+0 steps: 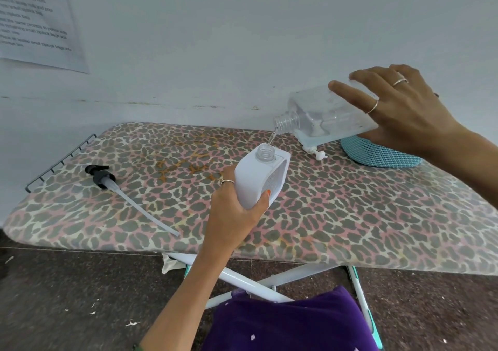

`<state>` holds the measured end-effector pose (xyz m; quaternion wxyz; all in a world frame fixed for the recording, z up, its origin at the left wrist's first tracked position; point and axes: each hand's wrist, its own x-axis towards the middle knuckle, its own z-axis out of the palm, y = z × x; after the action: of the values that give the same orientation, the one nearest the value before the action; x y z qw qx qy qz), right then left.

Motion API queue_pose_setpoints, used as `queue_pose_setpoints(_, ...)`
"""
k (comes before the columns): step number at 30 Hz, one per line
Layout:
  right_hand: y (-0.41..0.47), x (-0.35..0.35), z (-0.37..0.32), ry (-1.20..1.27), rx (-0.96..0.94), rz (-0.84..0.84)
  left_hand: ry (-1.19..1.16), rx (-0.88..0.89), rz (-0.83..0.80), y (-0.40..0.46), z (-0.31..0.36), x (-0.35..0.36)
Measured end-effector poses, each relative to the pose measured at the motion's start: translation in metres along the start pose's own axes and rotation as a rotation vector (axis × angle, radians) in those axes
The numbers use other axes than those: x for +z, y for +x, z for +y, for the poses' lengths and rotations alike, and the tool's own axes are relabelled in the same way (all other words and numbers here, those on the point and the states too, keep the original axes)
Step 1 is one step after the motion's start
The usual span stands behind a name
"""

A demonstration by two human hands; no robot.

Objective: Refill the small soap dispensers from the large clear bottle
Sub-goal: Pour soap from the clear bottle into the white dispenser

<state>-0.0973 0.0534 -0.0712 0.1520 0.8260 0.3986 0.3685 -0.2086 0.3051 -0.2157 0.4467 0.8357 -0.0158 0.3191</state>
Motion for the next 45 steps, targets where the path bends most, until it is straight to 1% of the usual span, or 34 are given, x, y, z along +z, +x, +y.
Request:
queue_pose_setpoints(20, 0.0006, -0.0028, 0.0014, -0.002, -0.001, -0.012, 0.015, 0.016, 0.002, -0.0003, -0.0021, 0.0000)
queue_pose_setpoints(29, 0.0008, -0.0020, 0.0004, -0.018, -0.022, 0.018, 0.004, 0.010, 0.000, -0.0003, -0.0009, -0.0003)
queue_pose_setpoints(45, 0.0019, -0.0031, -0.0019, -0.031, -0.032, -0.010, -0.013, 0.009, -0.001, -0.0005, -0.0007, 0.0000)
